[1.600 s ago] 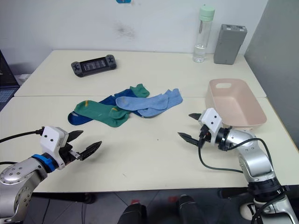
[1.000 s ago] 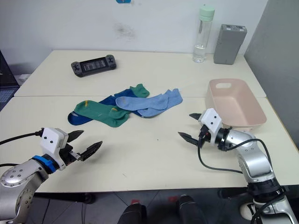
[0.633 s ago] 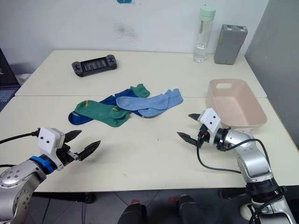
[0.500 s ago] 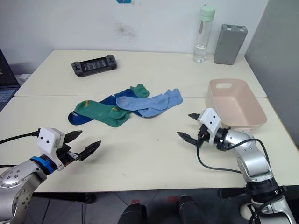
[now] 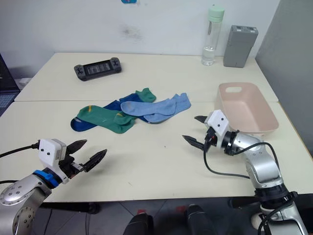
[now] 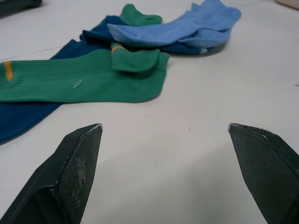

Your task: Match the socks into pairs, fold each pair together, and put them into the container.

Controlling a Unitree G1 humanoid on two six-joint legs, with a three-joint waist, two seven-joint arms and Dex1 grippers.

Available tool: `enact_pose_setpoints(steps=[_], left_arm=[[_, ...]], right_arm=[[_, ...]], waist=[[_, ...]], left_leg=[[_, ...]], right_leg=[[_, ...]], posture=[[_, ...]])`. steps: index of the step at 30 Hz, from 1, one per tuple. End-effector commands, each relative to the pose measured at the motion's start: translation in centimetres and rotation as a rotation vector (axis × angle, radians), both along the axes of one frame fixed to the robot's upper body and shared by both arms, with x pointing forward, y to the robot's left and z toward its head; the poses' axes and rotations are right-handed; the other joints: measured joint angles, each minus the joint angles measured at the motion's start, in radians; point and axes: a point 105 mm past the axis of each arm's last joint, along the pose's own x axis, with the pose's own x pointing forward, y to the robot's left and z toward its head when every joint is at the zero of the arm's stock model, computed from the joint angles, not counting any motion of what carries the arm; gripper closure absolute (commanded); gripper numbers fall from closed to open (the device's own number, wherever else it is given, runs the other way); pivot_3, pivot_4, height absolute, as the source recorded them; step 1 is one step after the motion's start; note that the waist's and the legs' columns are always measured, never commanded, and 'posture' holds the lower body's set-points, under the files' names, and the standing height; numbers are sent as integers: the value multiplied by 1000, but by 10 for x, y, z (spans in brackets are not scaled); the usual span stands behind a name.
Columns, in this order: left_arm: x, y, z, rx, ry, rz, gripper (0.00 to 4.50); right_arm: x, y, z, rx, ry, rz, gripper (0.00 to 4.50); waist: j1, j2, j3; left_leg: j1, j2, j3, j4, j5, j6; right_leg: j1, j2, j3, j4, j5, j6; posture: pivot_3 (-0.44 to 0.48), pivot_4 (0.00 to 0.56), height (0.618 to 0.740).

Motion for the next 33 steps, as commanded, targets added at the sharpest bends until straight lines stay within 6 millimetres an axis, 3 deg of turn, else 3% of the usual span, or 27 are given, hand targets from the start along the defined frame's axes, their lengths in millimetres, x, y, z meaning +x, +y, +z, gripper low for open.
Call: enact_pose_setpoints(steps=[1,8,15,23,33], left_arm=[[-6,3,9,-10,-54,53,0],[-18,4,-3,-33,-71,153,0],[-16,-2,-3,-40,-105,171,0],[25,-15,1,19,-145,114,0],[71,-34,-12,58,-142,42,0]], right_arm=[[-3,19,24,43,-74,35,10],[2,53,35,96,-99,84,10],[-1,63,32,108,-94,122,10],[2,60,30,101,-106,107,10],[4,48,29,83,-112,63,10]], waist=[[-1,0,0],[0,0,0],[5,-1,0],[3,-1,0],[4,-1,0]], left_leg=[[0,0,0,0,0,0],[0,0,-1,0,0,0],[0,-1,-1,0,0,0],[0,-1,-1,0,0,0],[-1,-1,-1,0,0,0]], right_leg=[[0,0,0,0,0,0],[0,0,0,0,0,0],[0,-1,-1,0,0,0],[1,0,-1,0,0,0],[0,0,-2,0,3,-5]], posture=[[0,150,740],[0,150,740],[0,150,740],[0,150,740],[0,150,740]])
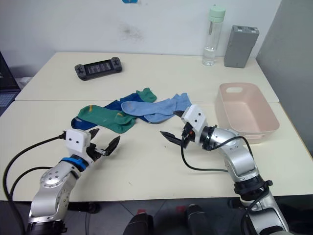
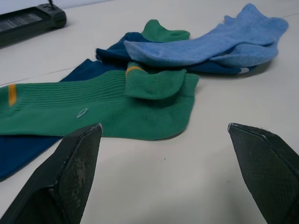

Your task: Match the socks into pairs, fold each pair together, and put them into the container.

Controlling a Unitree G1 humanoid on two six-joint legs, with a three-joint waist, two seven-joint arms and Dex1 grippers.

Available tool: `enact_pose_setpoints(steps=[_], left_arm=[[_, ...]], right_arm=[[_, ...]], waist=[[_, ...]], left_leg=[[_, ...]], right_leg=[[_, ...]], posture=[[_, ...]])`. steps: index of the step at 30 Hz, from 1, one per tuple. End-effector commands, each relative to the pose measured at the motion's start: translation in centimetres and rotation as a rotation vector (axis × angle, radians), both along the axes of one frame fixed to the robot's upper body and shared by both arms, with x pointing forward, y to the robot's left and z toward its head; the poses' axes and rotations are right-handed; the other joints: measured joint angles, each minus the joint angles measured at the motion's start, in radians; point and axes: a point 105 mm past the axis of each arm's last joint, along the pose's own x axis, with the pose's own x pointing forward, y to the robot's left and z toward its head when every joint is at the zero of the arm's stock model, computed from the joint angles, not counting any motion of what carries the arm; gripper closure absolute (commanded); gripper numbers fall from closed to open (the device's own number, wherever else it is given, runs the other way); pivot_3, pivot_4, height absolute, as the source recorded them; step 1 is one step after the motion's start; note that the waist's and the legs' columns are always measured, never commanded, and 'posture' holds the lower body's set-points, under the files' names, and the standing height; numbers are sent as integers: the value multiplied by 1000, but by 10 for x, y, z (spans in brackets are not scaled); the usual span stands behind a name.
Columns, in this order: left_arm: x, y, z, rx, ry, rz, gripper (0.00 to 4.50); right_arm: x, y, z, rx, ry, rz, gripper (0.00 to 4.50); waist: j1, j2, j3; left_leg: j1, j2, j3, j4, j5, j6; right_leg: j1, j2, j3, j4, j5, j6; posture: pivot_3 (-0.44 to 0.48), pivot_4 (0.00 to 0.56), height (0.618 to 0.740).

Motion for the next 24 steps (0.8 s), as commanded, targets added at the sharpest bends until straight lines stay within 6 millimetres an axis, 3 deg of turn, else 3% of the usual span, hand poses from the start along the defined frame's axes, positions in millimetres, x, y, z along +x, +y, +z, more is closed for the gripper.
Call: enact_pose_setpoints(steps=[1,5,9,10,14,24], left_arm=[[14,-9,5,17,-34,-28,0],[31,-14,-6,-29,22,-13,0],[35,-18,-21,-20,102,-15,0],[36,-18,-22,-15,111,-13,189],[36,-17,-23,-15,127,6,1249],[41,-10,-9,-33,93,24,4482]], right_arm=[[0,-5,17,25,-68,-18,10],[0,-5,18,28,-72,-24,10],[2,-7,19,29,-78,-35,10],[3,-7,20,29,-80,-38,1],[4,-9,22,30,-86,-44,0],[2,-6,18,18,-88,-28,0]], waist=[[0,0,0],[1,0,0],[-1,0,0],[0,0,0],[1,0,0],[1,0,0]], left_leg=[[0,0,0,0,0,0],[0,0,-1,0,0,0],[0,0,-1,0,0,0],[0,0,-1,0,0,0],[0,0,-2,0,0,0],[0,0,-3,0,0,0]], right_leg=[[0,0,0,0,0,0],[0,0,0,0,0,0],[0,0,0,0,0,0],[0,0,-1,0,0,0],[1,0,-1,0,0,0],[1,0,-1,1,0,0]], posture=[[0,150,740],[0,150,740],[0,150,740],[0,150,740],[0,150,740],[0,150,740]])
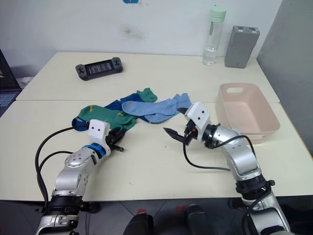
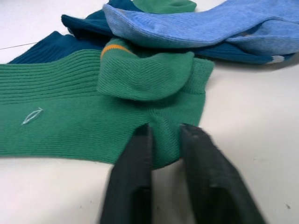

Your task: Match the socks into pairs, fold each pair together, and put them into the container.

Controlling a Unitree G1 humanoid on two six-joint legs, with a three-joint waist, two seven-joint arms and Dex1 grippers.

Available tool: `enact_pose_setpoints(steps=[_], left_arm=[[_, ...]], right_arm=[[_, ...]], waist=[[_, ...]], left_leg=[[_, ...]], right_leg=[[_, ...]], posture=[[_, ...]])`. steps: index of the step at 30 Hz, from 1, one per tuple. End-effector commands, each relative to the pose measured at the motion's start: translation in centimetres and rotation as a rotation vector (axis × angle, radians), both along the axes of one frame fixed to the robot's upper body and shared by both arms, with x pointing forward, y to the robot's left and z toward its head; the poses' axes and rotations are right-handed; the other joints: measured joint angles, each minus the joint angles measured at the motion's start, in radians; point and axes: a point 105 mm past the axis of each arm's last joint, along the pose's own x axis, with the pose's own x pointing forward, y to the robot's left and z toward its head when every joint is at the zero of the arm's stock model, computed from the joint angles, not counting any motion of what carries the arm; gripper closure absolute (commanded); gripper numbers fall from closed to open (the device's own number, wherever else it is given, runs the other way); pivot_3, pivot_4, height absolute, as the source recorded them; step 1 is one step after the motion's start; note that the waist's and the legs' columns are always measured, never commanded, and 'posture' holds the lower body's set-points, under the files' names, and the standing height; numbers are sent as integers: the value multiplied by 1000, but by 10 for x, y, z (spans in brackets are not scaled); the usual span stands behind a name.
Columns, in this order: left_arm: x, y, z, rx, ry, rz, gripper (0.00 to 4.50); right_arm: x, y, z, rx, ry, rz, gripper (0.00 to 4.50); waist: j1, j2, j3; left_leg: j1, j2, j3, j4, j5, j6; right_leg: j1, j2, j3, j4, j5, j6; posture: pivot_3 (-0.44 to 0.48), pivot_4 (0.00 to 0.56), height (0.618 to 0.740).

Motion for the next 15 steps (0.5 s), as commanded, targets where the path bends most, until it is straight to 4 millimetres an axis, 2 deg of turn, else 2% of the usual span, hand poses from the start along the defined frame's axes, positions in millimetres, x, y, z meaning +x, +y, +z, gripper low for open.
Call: enact_pose_setpoints(steps=[1,6,8,12,15], left_arm=[[-4,4,10,-1,-22,-4,4482],[-22,2,19,9,-19,-71,4482],[-34,-5,25,16,-17,-134,4482],[-65,-34,40,0,13,-352,4482],[-84,-57,40,-17,73,-491,4482]], right_arm=[[-2,1,13,5,-70,10,0],[-2,-3,12,-3,-72,7,0],[-2,-4,12,-6,-72,5,0],[-1,-6,12,-4,-69,3,0],[-1,-6,13,-2,-68,4,0]], waist=[[0,0,0],[-2,0,0],[-2,0,0],[-2,0,0],[0,0,0]], left_leg=[[0,0,0,0,0,0],[0,0,0,-1,0,0],[0,0,0,-1,0,0],[0,0,0,-1,0,0],[0,0,0,-1,0,0]], right_leg=[[0,0,0,0,0,0],[0,0,0,0,0,0],[-1,0,0,0,0,0],[-1,0,0,0,0,1],[0,0,0,-1,-2,3]], posture=[[0,150,740],[0,150,740],[0,150,740],[0,150,740],[0,150,740]])
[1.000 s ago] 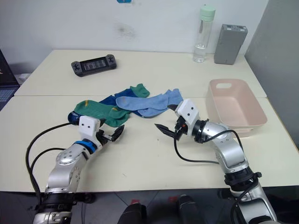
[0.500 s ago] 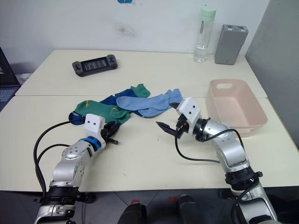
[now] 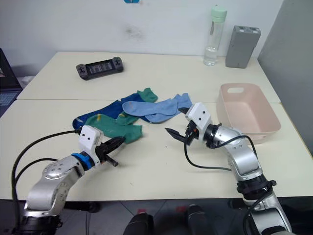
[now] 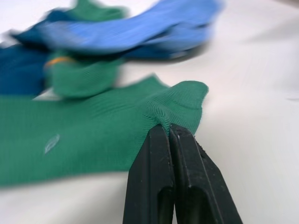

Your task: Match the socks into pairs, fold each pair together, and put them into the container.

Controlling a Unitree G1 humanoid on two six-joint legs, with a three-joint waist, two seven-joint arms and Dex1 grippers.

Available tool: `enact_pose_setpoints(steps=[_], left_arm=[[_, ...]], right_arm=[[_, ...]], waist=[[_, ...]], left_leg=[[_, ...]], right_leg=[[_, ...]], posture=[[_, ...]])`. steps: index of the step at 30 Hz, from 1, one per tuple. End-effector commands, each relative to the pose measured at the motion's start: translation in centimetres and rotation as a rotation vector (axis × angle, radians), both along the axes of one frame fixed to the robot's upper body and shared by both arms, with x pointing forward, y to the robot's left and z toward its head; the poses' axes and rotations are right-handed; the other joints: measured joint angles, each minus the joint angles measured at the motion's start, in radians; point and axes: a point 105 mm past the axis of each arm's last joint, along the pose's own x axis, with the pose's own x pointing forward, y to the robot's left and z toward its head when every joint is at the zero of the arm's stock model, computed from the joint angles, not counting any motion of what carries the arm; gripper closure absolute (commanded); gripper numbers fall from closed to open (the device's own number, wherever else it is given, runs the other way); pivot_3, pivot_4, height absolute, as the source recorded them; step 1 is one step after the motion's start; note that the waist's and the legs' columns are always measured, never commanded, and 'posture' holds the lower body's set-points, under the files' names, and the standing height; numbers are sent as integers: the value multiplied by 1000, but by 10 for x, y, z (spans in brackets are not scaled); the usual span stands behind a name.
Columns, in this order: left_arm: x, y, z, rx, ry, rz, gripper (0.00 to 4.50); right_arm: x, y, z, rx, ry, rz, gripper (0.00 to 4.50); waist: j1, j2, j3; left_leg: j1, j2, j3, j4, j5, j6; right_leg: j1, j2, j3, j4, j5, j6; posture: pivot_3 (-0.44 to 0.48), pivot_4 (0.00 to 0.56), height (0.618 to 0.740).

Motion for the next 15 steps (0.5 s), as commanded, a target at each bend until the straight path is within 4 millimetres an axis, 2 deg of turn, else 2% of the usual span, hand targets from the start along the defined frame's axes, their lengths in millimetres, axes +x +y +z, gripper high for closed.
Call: enact_pose_setpoints(steps=[1,7,10,13,15], left_arm=[[-18,-31,8,-20,22,-165,4482],[-26,-73,-5,-61,72,-270,4482],[-33,-86,-8,-87,107,-330,4482],[-45,-88,-12,-83,153,-392,3858],[-47,-82,-9,-82,161,-390,3222]], right_arm=[[-2,-2,13,23,-45,9,0],[-5,-8,18,15,-48,18,0],[-9,-11,17,2,-39,30,0],[-12,-15,10,-22,-12,44,0],[-13,-17,4,-42,11,52,0]], waist=[[1,0,0],[0,0,0],[0,0,0],[-1,0,0],[-2,0,0]], left_leg=[[0,0,0,0,0,0],[0,0,0,0,0,0],[0,0,0,0,0,0],[0,0,0,0,0,0],[0,0,0,0,0,0]], right_leg=[[0,0,0,0,-1,2],[0,0,0,0,-1,2],[0,0,1,0,-1,1],[0,1,0,0,-1,1],[0,1,0,0,-1,1]], posture=[[0,150,740],[0,150,740],[0,150,740],[0,150,740],[0,150,740]])
